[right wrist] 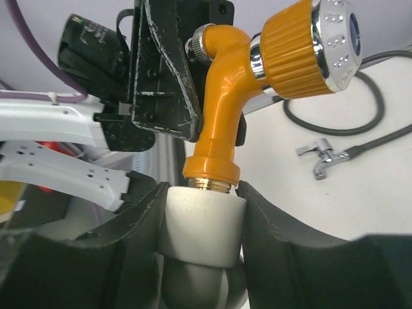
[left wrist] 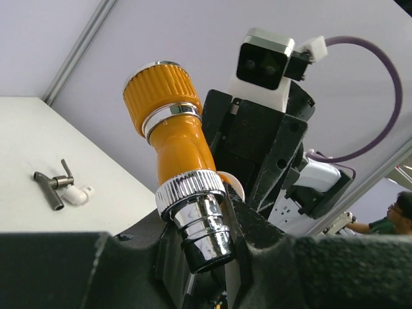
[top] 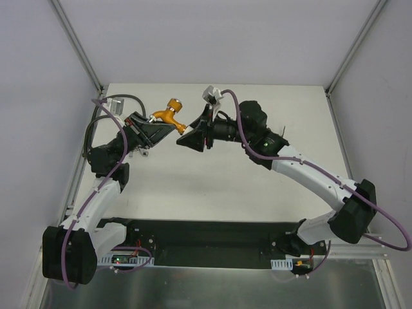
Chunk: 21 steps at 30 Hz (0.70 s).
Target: Install the water faucets
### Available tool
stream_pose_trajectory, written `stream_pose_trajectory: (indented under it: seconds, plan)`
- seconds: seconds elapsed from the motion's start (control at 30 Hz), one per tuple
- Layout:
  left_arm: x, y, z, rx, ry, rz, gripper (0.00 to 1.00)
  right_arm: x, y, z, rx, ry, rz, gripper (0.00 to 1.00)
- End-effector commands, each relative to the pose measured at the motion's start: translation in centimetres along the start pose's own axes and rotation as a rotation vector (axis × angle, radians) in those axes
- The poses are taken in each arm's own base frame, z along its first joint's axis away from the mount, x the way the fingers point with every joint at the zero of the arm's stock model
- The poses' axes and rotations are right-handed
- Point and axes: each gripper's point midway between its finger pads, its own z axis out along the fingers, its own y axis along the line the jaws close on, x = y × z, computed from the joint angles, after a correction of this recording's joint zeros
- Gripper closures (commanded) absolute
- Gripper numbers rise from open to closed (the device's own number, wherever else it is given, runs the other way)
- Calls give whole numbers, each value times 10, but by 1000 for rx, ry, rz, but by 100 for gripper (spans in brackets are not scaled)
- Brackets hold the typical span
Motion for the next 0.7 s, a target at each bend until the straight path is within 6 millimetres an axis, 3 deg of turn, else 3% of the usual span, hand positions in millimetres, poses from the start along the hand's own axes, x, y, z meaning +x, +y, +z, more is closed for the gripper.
stream_pose_trajectory:
  seconds: [0.0, 0.27, 0.37, 0.67]
  plan:
    - [-9, -56, -4, 215, -52, 260, 100, -46, 74, -5, -353, -61, 108, 98]
    - [-9, -62, -7, 244, -74, 291, 100, -44, 65, 7, -432, -19, 455, 98]
    - [-10, -62, -7, 243, -78, 287, 100, -53, 62, 9, -492, -60, 515, 98]
    - [-13, -48, -5, 205, -93, 219, 100, -43, 44, 12, -402, -59, 464, 99]
